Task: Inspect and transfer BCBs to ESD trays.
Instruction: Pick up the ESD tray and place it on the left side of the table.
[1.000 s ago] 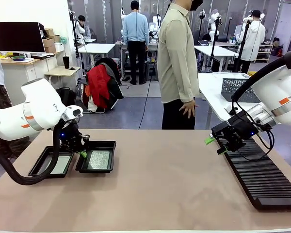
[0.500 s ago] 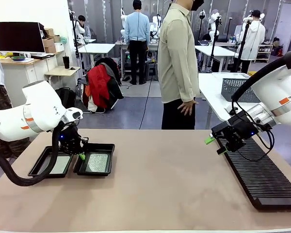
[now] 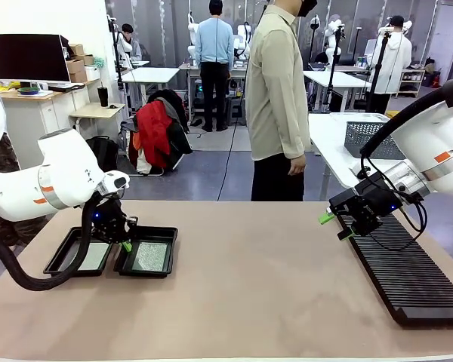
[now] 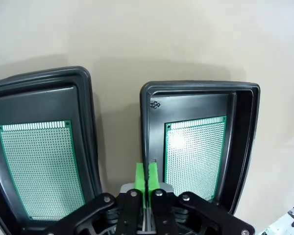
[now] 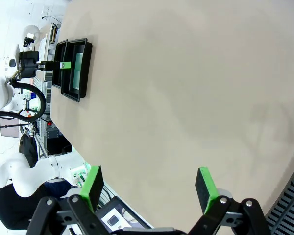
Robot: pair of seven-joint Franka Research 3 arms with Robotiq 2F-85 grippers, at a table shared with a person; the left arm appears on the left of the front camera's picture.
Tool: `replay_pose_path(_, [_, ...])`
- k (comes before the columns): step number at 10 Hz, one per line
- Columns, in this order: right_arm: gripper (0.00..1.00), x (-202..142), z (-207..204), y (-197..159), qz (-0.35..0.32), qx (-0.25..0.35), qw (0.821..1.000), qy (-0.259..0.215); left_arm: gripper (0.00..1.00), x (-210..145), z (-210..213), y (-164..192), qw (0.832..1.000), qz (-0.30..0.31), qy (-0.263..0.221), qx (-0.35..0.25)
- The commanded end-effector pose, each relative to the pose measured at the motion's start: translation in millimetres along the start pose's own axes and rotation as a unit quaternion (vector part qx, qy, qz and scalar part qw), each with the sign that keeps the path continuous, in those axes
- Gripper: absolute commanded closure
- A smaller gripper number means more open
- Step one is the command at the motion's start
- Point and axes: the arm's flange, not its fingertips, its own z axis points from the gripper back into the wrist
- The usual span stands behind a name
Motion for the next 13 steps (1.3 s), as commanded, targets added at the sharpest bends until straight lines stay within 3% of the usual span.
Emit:
replay_pose_path(1, [0.0, 0, 0, 1, -0.003, 0.0, 1.0, 0.0, 1.0, 0, 2, 0, 1.0, -0.002, -0.001, -0.003])
replay_pose_path(4, [0.0, 0, 0, 1, -0.003, 0.0, 1.0, 0.0, 1.0, 0, 2, 0, 1.0, -0.002, -0.001, -0.003])
replay_pose_path(6, [0.0, 0, 0, 1, -0.003, 0.0, 1.0, 0.0, 0.8, -2, 5, -5, 1.0, -0.003, -0.001, 0.006])
replay_pose_path(7, [0.0, 0, 0, 1, -0.003, 0.0, 1.0, 0.0, 0.75, -4, 11, -7, 1.0, 0.0, 0.0, 0.015])
replay_pose_path(8, [0.0, 0, 0, 1, -0.003, 0.0, 1.0, 0.0, 0.62, -6, 17, -10, 1.0, 0.001, -0.003, 0.025])
replay_pose_path(9, [0.0, 0, 0, 1, -0.003, 0.0, 1.0, 0.0, 0.57, -9, 22, -12, 0.999, 0.002, -0.005, 0.034])
replay_pose_path(10, [0.0, 0, 0, 1, -0.003, 0.0, 1.0, 0.0, 0.44, -12, 30, -17, 0.999, -0.004, -0.007, 0.036])
replay_pose_path(11, [0.0, 0, 0, 1, -0.003, 0.0, 1.0, 0.0, 0.39, -16, 39, -21, 0.999, -0.007, -0.008, 0.049])
replay_pose_path(12, [0.0, 0, 0, 1, -0.003, 0.0, 1.0, 0.0, 0.26, -21, 49, -24, 0.998, -0.007, -0.004, 0.065])
replay_pose_path(13, [0.0, 0, 0, 1, -0.003, 0.0, 1.0, 0.0, 0.21, -28, 60, -25, 0.997, -0.005, 0.0, 0.077])
